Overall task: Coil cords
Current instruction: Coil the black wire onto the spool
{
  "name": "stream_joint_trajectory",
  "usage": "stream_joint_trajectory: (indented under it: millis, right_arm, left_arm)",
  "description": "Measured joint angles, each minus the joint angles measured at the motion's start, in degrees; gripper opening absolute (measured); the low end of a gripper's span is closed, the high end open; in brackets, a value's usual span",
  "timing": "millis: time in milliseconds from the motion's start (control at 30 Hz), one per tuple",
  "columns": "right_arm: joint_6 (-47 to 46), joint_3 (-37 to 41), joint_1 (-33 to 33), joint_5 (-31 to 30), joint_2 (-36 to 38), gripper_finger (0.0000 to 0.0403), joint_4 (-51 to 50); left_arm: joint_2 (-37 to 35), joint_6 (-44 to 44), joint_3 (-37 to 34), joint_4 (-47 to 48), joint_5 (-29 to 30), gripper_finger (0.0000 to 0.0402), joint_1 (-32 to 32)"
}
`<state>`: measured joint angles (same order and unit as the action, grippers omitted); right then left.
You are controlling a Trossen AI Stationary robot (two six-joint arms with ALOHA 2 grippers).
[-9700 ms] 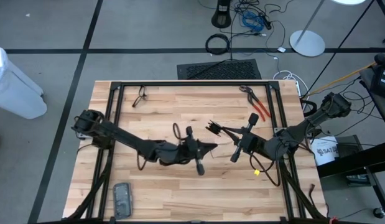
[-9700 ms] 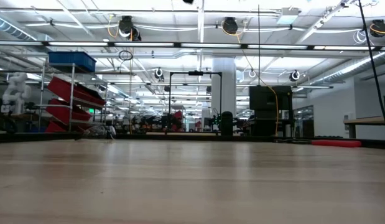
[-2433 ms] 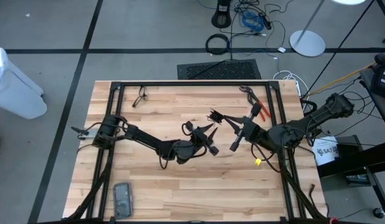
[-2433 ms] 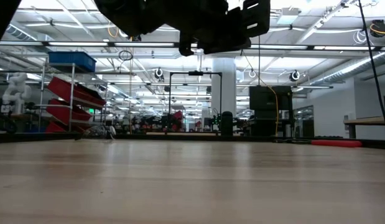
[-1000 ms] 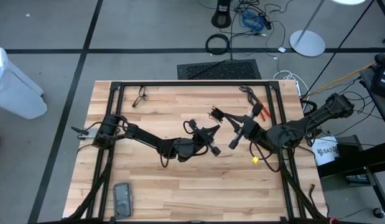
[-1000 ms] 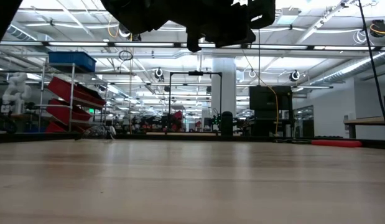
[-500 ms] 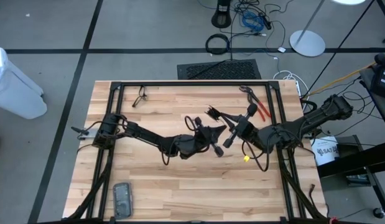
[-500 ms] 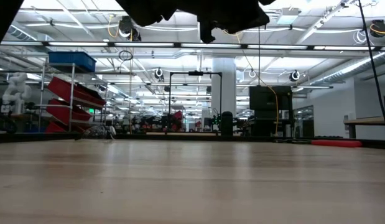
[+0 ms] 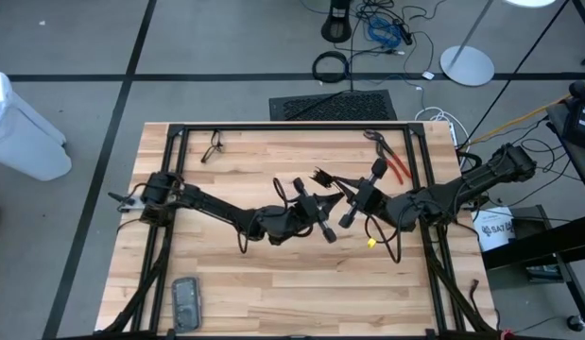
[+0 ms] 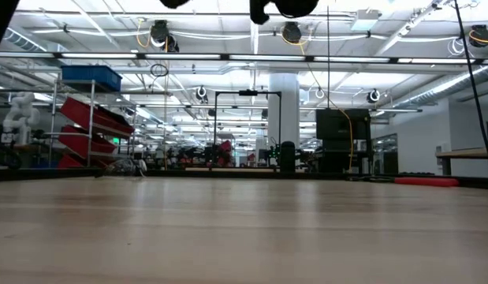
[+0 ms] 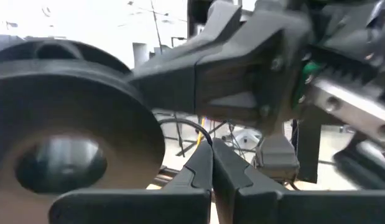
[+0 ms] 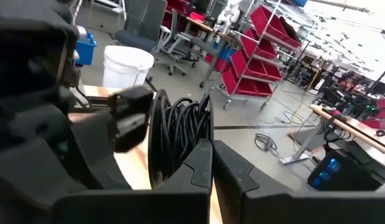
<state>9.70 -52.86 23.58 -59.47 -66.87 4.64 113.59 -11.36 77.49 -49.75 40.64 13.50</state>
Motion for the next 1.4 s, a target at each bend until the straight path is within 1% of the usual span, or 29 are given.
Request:
stream_joint_trajectory:
  millis: [133, 233, 367, 533, 667, 767, 933, 1167, 1333, 1400]
  right_arm:
    - [-0.07, 0.00, 0.03, 0.00, 0.00, 0.0000, -0.49]
    - [-0.03, 0.00, 0.03, 0.27, 0.00, 0.0000, -1.05]
    - [-0.08, 0.00, -0.01, 2.59, 0.00, 0.0000, -1.92]
    - [-0.09, 0.00, 0.00, 2.85, 0.02, 0.0000, -2.84]
    - [-0.09, 0.00, 0.01, 2.85, 0.11, 0.0000, -3.62]
    - [-0.07, 0.00, 0.00, 2.86, 0.11, 0.0000, -4.57]
    - [-0.09, 0.00, -0.01, 3.25, 0.11, 0.0000, -6.23]
    - [-0.68, 0.00, -0.01, 6.54, 0.11, 0.0000, -6.58]
    - [-0.95, 0.00, -0.03, 9.22, 0.85, 0.0000, -6.58]
    - [-1.34, -0.02, -0.03, 10.44, 1.26, 0.0000, -6.54]
  left_arm:
    - [-2.09, -0.19, 0.02, 4.60, 0.41, 0.0000, 0.80]
    - [-3.02, -1.60, 0.02, 6.46, 2.29, 0.0000, 1.67]
    - [-3.58, -3.95, 0.02, 6.73, 4.50, 0.0000, 2.74]
    - [-4.83, -4.65, 0.02, 6.84, 6.12, 0.0000, 3.92]
    - [-6.12, -6.93, 0.03, 7.29, 8.23, 0.0000, 5.09]
    - [-6.93, -9.76, 0.02, 7.51, 11.70, 0.0000, 6.22]
    - [-8.29, -16.29, 0.02, 9.15, 21.05, 0.0000, 8.01]
    - [-10.21, -23.86, 0.02, 10.26, 30.72, 0.0000, 10.43]
    - [-10.53, -30.66, 0.02, 10.20, 38.94, 0.0000, 11.78]
    - [-10.59, -32.68, 0.02, 10.18, 41.23, 0.0000, 12.14]
